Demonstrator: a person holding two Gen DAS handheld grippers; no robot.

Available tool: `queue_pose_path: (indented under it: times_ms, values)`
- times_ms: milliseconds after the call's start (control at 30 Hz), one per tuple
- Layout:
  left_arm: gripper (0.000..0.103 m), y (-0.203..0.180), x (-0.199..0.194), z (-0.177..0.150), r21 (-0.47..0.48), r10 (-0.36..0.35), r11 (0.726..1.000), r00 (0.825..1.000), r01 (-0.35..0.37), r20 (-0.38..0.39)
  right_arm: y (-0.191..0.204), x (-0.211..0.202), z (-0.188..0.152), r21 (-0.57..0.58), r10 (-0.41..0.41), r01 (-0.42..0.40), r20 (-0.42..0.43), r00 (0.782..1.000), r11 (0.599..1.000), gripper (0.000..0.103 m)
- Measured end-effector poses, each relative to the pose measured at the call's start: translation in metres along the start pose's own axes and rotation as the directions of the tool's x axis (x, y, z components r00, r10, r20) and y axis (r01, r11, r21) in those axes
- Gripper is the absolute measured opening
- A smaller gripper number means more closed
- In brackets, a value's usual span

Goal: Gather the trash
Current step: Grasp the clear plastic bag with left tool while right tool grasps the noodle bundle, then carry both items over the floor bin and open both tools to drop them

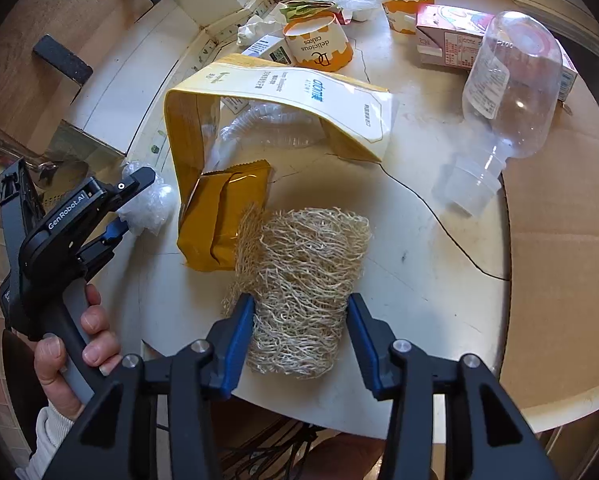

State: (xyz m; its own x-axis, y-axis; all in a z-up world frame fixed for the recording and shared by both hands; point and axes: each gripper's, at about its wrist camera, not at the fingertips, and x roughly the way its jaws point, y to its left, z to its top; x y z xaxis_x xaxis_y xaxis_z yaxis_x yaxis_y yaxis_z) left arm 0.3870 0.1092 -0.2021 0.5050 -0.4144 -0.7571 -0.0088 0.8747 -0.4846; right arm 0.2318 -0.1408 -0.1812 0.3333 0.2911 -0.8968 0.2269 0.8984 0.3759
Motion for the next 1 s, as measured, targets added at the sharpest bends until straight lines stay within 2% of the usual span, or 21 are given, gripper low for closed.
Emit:
queue_pose_path:
  times_ms: [167,400,567,700,833,1000]
  values:
    - [0.039,-0.002,-0.015,-0.010,-0.004,0.009,1.000,1.000,-0.009,0.023,0.000,-0.008,-0.007,-0.021,0.007,-0.007,0.003,1.000,1.000,0.042]
    - [0.038,-0.016,-0.077,-0.045,0.027,0.023,0.999,0.997,-0.025,0.068,0.005,-0.037,-0.027,-0.082,0.048,-0.046,0.024,0.999,0.996,0.041]
    - [0.038,-0.039,-0.131,-0.097,0.068,0.032,0.997,0.995,-0.039,0.097,0.003,-0.064,-0.056,-0.158,0.077,-0.071,0.037,0.996,0.985,0.041]
    - [0.038,-0.058,-0.163,-0.148,0.110,0.037,0.993,0.996,-0.045,0.077,-0.006,-0.084,-0.085,-0.195,0.078,-0.071,0.029,0.997,0.978,0.041]
    - [0.038,-0.075,-0.186,-0.203,0.157,0.031,0.987,0.997,-0.041,0.066,-0.018,-0.099,-0.114,-0.235,0.067,-0.059,0.025,0.997,0.970,0.041]
    - [0.039,-0.078,-0.195,-0.265,0.160,0.019,0.987,1.000,-0.020,0.010,-0.042,-0.100,-0.152,-0.255,0.050,-0.053,-0.016,0.999,0.966,0.041]
